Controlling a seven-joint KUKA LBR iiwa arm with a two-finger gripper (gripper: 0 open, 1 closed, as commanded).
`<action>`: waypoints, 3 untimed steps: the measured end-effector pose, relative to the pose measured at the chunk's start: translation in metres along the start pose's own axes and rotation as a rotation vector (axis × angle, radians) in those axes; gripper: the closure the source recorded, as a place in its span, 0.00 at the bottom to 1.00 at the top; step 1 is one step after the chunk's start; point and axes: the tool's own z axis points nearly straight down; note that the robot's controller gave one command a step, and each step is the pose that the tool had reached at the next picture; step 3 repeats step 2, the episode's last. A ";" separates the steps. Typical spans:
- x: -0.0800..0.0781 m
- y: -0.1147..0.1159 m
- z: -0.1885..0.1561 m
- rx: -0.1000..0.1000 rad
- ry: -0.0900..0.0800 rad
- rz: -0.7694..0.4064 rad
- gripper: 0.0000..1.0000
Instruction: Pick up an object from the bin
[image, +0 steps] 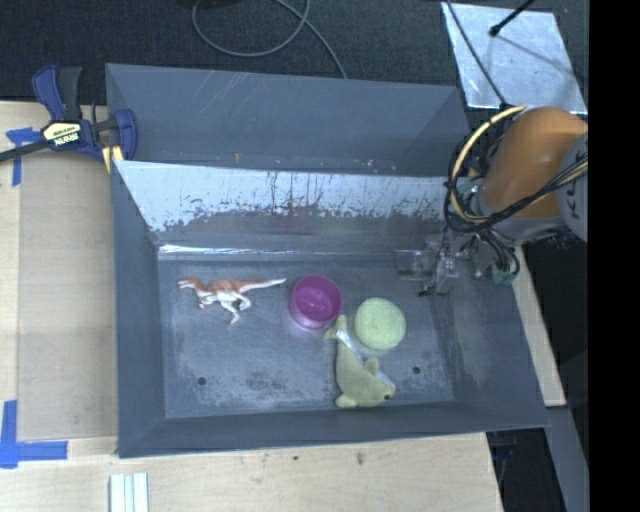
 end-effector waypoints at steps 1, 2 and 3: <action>0.000 0.000 0.000 0.000 0.000 -0.001 1.00; -0.003 0.000 -0.034 -0.003 0.010 -0.001 1.00; -0.003 0.000 -0.034 -0.003 0.010 -0.001 1.00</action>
Offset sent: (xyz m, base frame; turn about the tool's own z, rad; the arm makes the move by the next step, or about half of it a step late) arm 0.0001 0.0000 0.0314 0.0000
